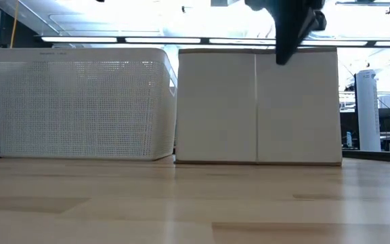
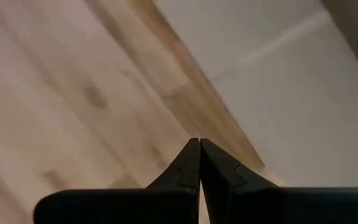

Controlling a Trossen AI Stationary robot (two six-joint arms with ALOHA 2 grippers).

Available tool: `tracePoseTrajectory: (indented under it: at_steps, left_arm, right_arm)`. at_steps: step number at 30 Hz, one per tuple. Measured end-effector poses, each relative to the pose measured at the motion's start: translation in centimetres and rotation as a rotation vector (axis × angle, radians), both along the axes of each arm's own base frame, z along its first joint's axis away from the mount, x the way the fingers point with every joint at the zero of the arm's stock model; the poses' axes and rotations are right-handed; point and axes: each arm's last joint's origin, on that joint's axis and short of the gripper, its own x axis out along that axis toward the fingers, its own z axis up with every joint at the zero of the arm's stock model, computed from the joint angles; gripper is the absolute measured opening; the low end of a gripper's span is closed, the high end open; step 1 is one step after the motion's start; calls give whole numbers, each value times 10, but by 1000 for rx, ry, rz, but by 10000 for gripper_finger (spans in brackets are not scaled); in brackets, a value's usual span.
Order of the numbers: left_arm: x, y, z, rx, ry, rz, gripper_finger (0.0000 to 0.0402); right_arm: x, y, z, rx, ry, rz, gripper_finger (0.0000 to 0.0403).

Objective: Sort clothes
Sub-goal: Adjust the white laundry organizers on the table

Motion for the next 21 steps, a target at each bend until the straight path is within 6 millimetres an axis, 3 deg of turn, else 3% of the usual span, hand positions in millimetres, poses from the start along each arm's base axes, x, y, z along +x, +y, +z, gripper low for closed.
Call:
tracePoseTrajectory:
  at_steps: [5,11,16,21]
  left_arm:
    - [8,-29,-27,-25,256,-237,156]
    - [13,-65,-75,-6,676,-234,18]
    - [13,-67,-111,-14,972,-14,5]
    - [28,-55,-130,-15,1088,98,1]
  right_arm:
    - [-2,-10,-11,-27,32,-48,1]
    - [-1,-35,1,-84,-5,-93,0]
    - [-3,-57,9,-89,-14,-124,0]
    - [-1,-66,8,-106,-3,-98,0]
